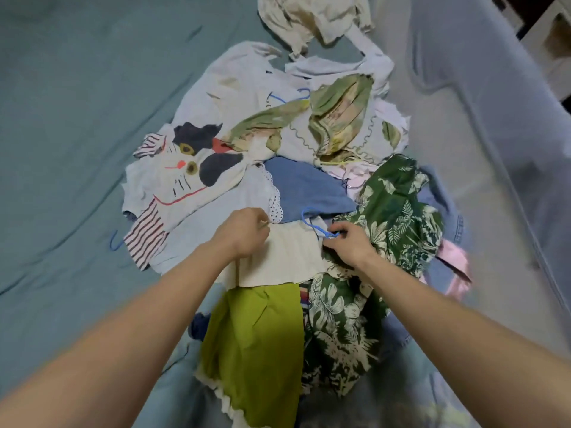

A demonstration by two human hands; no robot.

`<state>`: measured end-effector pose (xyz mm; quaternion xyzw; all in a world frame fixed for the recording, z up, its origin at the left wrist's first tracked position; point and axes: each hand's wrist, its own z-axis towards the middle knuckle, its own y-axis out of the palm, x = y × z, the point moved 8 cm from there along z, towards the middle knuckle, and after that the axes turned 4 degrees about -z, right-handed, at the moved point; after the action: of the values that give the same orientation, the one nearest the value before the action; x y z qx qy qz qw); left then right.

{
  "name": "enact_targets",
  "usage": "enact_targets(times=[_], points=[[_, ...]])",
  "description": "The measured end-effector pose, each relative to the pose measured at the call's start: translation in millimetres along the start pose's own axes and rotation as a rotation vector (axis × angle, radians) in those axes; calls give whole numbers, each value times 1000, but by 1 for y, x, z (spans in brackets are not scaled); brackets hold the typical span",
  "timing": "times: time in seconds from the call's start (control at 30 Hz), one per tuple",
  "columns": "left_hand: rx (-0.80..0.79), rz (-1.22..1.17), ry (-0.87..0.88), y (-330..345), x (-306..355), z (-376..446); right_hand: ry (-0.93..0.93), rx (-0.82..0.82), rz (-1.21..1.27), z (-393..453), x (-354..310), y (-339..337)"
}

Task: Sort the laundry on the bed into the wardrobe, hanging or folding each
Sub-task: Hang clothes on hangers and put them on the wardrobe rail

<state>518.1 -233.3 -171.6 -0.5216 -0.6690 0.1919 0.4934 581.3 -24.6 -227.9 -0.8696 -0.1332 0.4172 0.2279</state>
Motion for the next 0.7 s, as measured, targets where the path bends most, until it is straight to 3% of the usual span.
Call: enact_targets(times=[0.07, 0.33, 0.57, 0.7], points=[[6, -58, 4, -10, 2, 1, -1, 73, 87, -6, 1, -22], [-49, -142, 74, -16, 31, -20, 114, -7, 159, -37, 7, -12], [-100, -159, 36, 13, -5, -44, -1, 53, 264, -22, -14, 17], [-123, -216, 29, 13, -17, -63, -95, 143, 291, -58, -24, -14]])
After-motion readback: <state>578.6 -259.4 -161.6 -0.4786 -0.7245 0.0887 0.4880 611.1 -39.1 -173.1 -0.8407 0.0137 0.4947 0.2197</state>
